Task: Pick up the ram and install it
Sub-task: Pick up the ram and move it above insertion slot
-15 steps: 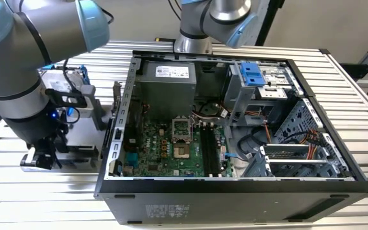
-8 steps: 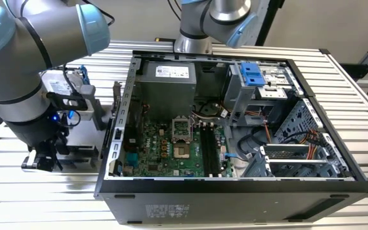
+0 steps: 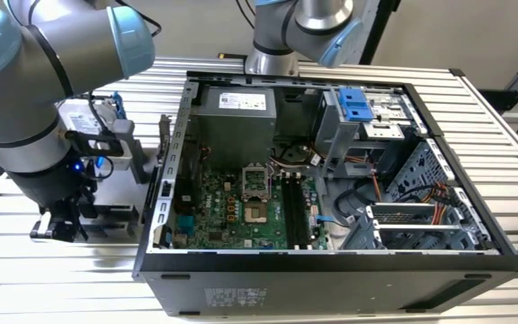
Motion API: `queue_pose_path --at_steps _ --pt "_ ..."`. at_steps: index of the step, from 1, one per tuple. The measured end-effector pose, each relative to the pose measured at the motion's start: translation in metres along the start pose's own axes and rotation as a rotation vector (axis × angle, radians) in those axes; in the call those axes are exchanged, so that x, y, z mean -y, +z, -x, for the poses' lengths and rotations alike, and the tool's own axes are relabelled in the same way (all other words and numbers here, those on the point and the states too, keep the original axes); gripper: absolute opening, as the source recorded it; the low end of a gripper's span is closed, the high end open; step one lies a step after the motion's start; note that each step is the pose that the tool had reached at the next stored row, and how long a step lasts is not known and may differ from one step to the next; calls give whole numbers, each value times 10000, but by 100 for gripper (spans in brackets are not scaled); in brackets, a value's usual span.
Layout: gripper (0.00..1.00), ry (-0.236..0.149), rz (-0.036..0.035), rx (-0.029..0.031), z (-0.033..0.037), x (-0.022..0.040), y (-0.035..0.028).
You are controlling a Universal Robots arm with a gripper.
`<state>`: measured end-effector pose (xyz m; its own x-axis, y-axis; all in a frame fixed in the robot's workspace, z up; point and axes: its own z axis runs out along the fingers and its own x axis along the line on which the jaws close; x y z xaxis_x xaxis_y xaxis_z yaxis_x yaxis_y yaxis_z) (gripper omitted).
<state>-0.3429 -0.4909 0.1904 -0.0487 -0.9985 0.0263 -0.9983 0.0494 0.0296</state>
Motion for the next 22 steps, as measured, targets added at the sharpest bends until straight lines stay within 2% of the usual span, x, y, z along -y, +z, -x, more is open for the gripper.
queue_pose_path --at_steps 2,4,9,22 --pt "100 -1 4 68 -9 0 -2" --pt "100 0 7 89 -12 -1 -5" --pt "100 -1 7 94 -14 0 -5" --pt "100 -1 7 93 -68 2 -4"
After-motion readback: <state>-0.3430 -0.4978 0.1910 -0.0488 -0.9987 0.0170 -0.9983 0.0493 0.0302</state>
